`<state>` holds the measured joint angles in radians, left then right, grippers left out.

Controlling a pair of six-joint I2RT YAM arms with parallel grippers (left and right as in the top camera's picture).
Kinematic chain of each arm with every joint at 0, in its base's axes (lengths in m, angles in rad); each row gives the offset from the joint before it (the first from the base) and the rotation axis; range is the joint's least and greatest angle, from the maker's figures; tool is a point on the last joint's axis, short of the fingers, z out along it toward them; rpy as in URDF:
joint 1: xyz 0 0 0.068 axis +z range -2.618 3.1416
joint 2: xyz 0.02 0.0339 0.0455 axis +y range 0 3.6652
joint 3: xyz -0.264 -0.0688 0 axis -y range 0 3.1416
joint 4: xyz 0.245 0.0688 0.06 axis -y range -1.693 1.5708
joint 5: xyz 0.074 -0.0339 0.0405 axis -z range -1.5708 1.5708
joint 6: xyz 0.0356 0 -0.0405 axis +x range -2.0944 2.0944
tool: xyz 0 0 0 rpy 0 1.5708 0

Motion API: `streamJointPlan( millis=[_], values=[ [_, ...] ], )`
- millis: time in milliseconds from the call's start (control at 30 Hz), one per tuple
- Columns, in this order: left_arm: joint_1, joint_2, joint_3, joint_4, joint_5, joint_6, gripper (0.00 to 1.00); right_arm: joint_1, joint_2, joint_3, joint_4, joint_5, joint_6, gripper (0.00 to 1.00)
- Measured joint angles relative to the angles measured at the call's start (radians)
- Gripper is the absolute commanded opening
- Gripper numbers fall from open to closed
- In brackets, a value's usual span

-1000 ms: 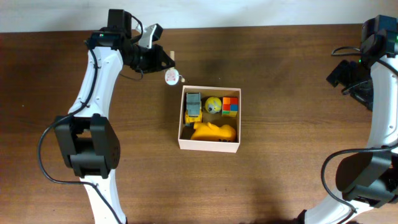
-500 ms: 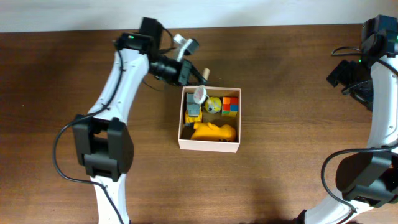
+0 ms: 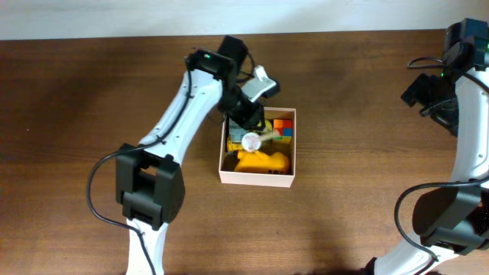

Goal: Pack container

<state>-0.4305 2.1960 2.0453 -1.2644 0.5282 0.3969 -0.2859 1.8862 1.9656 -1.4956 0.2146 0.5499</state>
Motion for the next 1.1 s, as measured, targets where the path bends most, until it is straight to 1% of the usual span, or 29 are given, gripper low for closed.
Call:
streamJointPlan(
  millis=[200, 300, 400, 467, 500, 567, 600, 633, 700, 833, 900, 967, 1000, 1067, 1100],
  values=[
    [-0.055, 0.000, 0.000, 0.013, -0.066, 0.050, 0.21, 0.000, 0.000, 0.000, 0.000, 0.000, 0.000, 0.99],
    [-0.087, 0.000, 0.000, 0.013, -0.120, 0.061, 0.22, 0.000, 0.000, 0.000, 0.000, 0.000, 0.000, 0.99],
    [-0.112, 0.000, 0.000, 0.018, -0.179, 0.069, 0.27, 0.000, 0.000, 0.000, 0.000, 0.000, 0.000, 0.99],
    [-0.123, 0.000, 0.000, 0.033, -0.247, 0.073, 0.37, 0.000, 0.000, 0.000, 0.000, 0.000, 0.000, 0.99],
    [-0.123, 0.000, 0.000, 0.035, -0.279, 0.078, 0.37, 0.000, 0.000, 0.000, 0.000, 0.000, 0.000, 0.99],
    [-0.123, 0.000, 0.000, 0.035, -0.325, 0.078, 0.44, 0.000, 0.000, 0.000, 0.000, 0.000, 0.000, 0.99],
    [-0.122, 0.000, 0.000, 0.035, -0.346, 0.076, 0.46, 0.000, 0.000, 0.000, 0.000, 0.000, 0.000, 0.99],
    [-0.122, 0.000, 0.001, 0.034, -0.381, 0.055, 0.52, 0.000, 0.000, 0.000, 0.000, 0.000, 0.000, 0.99],
    [-0.120, 0.002, 0.017, 0.032, -0.456, -0.002, 0.55, 0.000, 0.000, 0.000, 0.000, 0.000, 0.000, 0.99],
    [-0.107, 0.002, 0.088, 0.017, -0.575, -0.132, 0.56, 0.000, 0.000, 0.000, 0.000, 0.000, 0.000, 0.99],
    [-0.084, 0.002, 0.161, 0.003, -0.649, -0.223, 0.56, 0.000, 0.000, 0.000, 0.000, 0.000, 0.000, 0.99],
    [-0.052, 0.003, 0.230, -0.026, -0.687, -0.311, 0.56, 0.000, 0.000, 0.000, 0.000, 0.000, -0.001, 0.99],
    [-0.038, 0.003, 0.255, -0.067, -0.697, -0.358, 0.56, 0.000, 0.000, 0.000, 0.000, 0.000, 0.000, 0.99],
    [-0.003, 0.004, 0.312, -0.104, -0.703, -0.396, 0.57, 0.000, 0.000, 0.000, 0.000, 0.000, 0.000, 0.99],
    [0.019, 0.004, 0.342, -0.132, -0.705, -0.420, 0.63, 0.000, 0.000, 0.000, 0.000, 0.000, 0.000, 0.99]
  ],
)
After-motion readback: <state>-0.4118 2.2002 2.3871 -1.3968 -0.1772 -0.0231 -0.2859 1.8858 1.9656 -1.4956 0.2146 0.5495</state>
